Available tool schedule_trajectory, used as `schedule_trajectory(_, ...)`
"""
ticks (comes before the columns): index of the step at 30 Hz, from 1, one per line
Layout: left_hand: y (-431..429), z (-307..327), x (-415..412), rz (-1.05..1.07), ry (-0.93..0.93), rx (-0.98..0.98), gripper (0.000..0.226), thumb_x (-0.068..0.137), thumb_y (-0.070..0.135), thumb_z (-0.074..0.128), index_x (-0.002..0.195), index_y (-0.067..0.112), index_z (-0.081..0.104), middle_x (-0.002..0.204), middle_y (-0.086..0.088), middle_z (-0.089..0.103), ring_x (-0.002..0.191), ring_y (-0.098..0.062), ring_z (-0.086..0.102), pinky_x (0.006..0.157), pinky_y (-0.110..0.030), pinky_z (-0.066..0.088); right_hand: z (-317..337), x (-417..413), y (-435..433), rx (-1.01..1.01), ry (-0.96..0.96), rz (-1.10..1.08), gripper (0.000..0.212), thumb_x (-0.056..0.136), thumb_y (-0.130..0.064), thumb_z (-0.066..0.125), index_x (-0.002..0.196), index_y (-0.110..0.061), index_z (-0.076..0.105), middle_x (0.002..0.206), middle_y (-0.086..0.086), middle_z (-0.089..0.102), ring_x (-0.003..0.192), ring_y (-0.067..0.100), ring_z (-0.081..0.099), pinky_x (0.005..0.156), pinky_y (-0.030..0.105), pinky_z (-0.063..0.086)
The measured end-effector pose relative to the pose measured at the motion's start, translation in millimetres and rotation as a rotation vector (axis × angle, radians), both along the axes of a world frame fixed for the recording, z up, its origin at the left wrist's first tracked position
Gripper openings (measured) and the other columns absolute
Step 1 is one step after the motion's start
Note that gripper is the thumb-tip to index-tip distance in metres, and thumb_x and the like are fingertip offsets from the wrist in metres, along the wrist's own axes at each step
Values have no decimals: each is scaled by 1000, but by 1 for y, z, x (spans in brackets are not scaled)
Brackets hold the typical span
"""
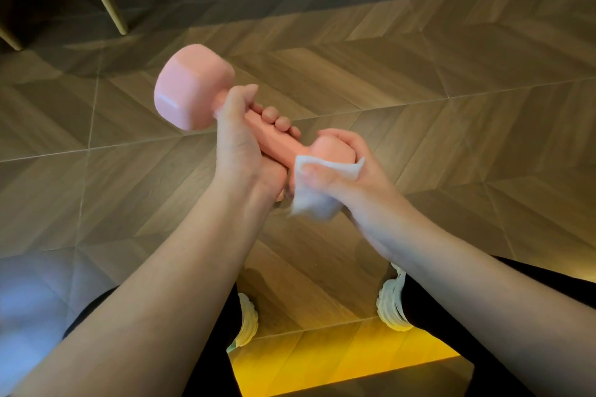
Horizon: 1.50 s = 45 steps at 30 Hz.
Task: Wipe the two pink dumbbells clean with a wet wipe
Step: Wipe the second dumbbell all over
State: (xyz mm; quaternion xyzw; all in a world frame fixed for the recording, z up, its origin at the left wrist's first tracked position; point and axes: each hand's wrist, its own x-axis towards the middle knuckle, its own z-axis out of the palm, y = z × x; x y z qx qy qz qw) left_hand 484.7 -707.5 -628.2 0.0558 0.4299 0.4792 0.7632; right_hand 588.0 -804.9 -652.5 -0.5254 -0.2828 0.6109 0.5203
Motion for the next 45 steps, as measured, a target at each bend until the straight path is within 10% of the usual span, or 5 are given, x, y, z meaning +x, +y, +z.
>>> schedule_trajectory(9,-5,-2,3,-204,78,191,35,90,18,52,59,20,36,46,4,29,40,-13,27,47,-25,29,-9,7,10,-329,228,1,36,96,-42,58,124,-21,63,119,7,72,116,31,65,104,53,44)
schedule_trajectory(12,-11,-8,7,-318,118,281,35,83,16,58,52,19,40,45,1,32,40,-15,29,47,-28,27,-14,3,12,-376,-2,-141,26,88,-33,70,111,-27,62,103,1,72,89,16,70,76,33,55)
schedule_trajectory(23,-8,-10,-2,-375,190,190,34,87,15,55,56,20,40,46,2,33,43,-15,30,45,-24,30,3,21,-6,254,-1158,118,29,96,-28,52,92,-16,78,108,-10,64,111,12,51,101,39,33)
schedule_trajectory(29,0,-15,-16,-362,208,83,30,87,18,53,61,20,39,46,4,32,37,-12,30,43,-22,30,11,26,-20,358,-1160,519,56,75,-31,65,130,-24,54,123,-17,51,124,6,44,111,49,34)
schedule_trajectory(45,-5,-13,-13,-533,226,181,29,89,16,50,63,18,37,50,1,31,38,-13,28,42,-22,28,-16,16,-15,574,-1333,340,45,56,-17,89,90,-13,60,90,0,63,90,17,54,78,24,35)
